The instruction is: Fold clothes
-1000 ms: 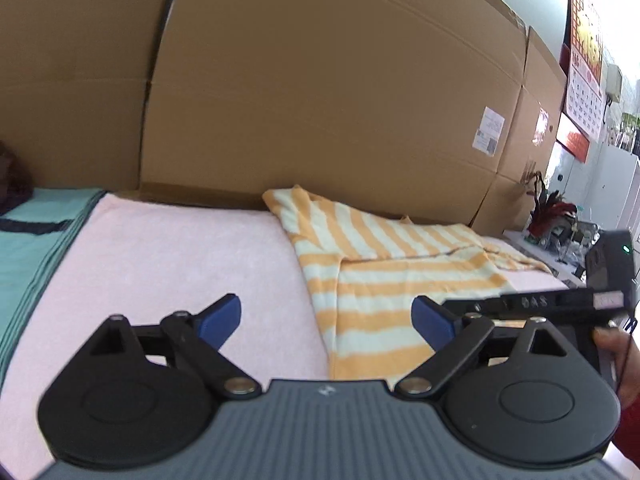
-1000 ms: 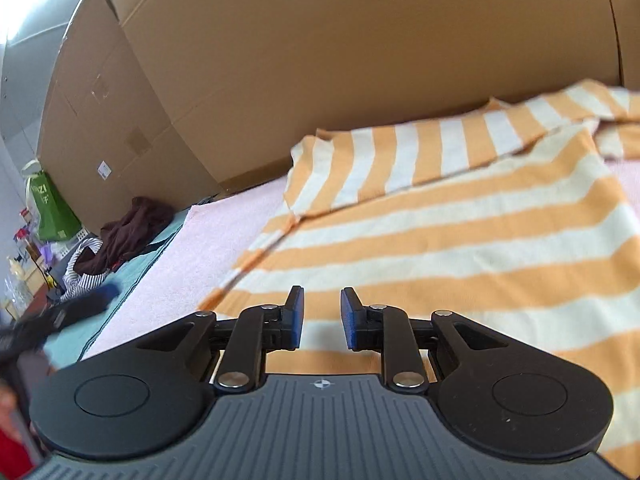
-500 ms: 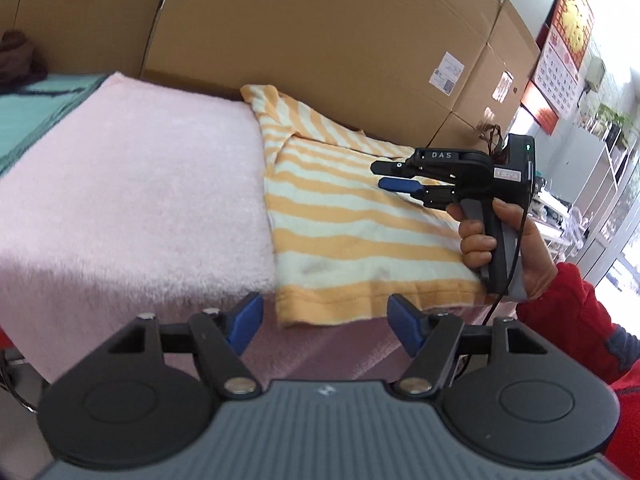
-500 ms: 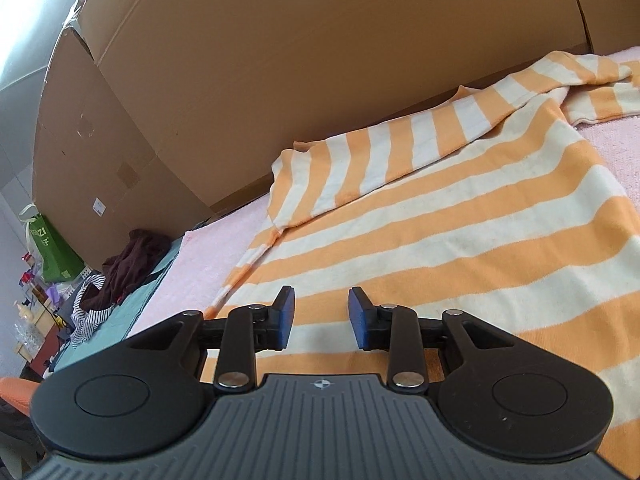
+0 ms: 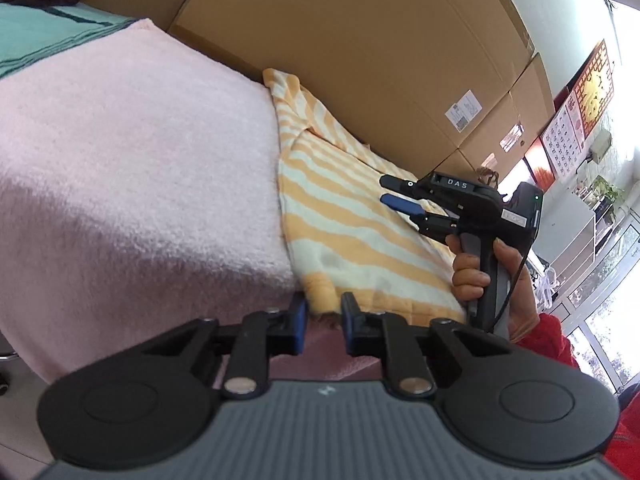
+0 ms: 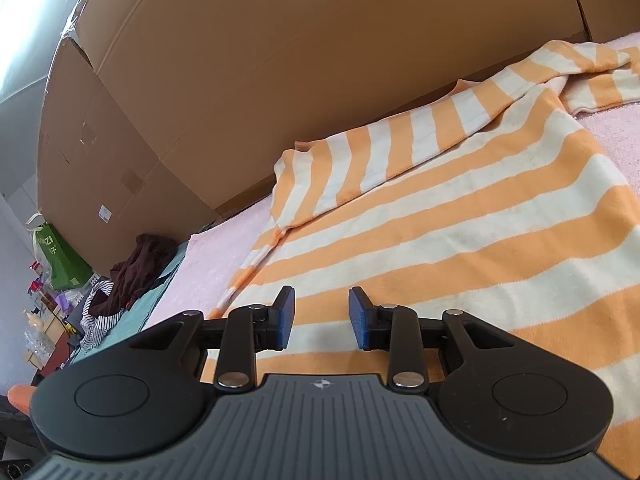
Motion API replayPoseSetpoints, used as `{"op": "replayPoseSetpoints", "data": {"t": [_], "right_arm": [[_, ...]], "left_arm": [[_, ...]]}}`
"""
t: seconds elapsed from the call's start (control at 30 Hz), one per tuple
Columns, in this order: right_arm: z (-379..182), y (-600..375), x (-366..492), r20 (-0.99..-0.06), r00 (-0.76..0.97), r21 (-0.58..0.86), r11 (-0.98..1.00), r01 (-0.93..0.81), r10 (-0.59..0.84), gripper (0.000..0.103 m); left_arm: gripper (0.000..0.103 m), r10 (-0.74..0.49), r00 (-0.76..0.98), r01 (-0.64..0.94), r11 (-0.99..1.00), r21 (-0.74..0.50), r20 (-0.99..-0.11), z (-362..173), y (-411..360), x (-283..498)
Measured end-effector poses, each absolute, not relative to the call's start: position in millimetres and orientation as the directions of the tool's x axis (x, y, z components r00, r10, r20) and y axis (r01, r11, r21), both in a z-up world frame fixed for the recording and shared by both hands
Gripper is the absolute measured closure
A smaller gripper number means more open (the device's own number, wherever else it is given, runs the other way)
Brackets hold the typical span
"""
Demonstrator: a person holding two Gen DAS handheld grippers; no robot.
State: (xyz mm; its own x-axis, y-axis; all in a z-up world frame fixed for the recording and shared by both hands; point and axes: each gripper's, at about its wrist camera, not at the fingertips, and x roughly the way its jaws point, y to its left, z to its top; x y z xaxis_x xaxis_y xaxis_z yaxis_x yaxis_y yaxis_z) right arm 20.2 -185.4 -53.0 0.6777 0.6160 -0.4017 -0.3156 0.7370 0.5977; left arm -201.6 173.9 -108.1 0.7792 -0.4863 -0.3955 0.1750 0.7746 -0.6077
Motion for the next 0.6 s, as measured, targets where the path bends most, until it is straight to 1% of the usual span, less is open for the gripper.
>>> {"op": "replayPoseSetpoints", "data": {"t": [0.07, 0.1, 0.13, 0.2, 0.3, 0.37, 0.4, 0.43, 0.47, 0.53, 0.6], "right_arm": [[-52.8, -185.1, 20.3, -0.402, 0.677, 0.598, 0.736, -0.317, 0.617, 0.071], [-52.4, -184.6, 19.6, -0.402, 0.676, 0.598, 0.736, -0.317, 0.617, 0.071], [-52.1, -184.0, 18.8, -0.402, 0.676, 0.598, 0.736, -0.317, 0.618, 0.071], [-52.2, -184.3, 19.0, -0.401, 0.677, 0.598, 0.736, -0.317, 0.617, 0.071], [-52.6, -185.2, 19.7, -0.4, 0.677, 0.601, 0.735, -0.316, 0.618, 0.071], [-53.1, -185.4, 20.2, -0.4, 0.677, 0.602, 0.734, -0.314, 0.618, 0.071], [-53.3, -185.5, 20.4, -0.4, 0.677, 0.603, 0.734, -0.314, 0.618, 0.071], [-53.0, -185.1, 20.6, -0.401, 0.677, 0.6, 0.735, -0.315, 0.617, 0.071], [-52.7, -184.6, 20.5, -0.402, 0.678, 0.596, 0.738, -0.315, 0.615, 0.071], [-51.0, -182.2, 19.9, -0.41, 0.68, 0.581, 0.749, -0.319, 0.608, 0.071], [-45.7, -175.2, 19.8, -0.435, 0.68, 0.534, 0.777, -0.333, 0.59, 0.071]], "left_arm": [[0.086, -0.51, 0.772, 0.163, 0.736, -0.657, -0.38, -112.5, 180.4, -199.9], [0.08, -0.524, 0.769, 0.155, 0.709, -0.688, -0.367, -115.3, 184.9, -199.6], [0.068, -0.538, 0.766, 0.146, 0.681, -0.718, -0.353, -118.2, 189.5, -199.3], [0.058, -0.543, 0.766, 0.147, 0.669, -0.729, -0.344, -119.5, 190.9, -199.1], [0.057, -0.548, 0.768, 0.15, 0.659, -0.737, -0.333, -120.8, 191.8, -198.8], [0.059, -0.551, 0.769, 0.153, 0.652, -0.743, -0.325, -121.7, 192.5, -198.6], [0.07, -0.552, 0.769, 0.154, 0.648, -0.746, -0.322, -122.1, 192.8, -198.5], [0.089, -0.554, 0.77, 0.155, 0.645, -0.748, -0.318, -122.5, 193.1, -198.4], [0.097, -0.555, 0.77, 0.156, 0.641, -0.751, -0.314, -122.9, 193.4, -198.3], [0.096, -0.558, 0.771, 0.158, 0.634, -0.757, -0.306, -123.8, 194.1, -198.2], [0.097, -0.554, 0.775, 0.167, 0.644, -0.746, -0.304, -121.4, 193.1, -198.5]]}}
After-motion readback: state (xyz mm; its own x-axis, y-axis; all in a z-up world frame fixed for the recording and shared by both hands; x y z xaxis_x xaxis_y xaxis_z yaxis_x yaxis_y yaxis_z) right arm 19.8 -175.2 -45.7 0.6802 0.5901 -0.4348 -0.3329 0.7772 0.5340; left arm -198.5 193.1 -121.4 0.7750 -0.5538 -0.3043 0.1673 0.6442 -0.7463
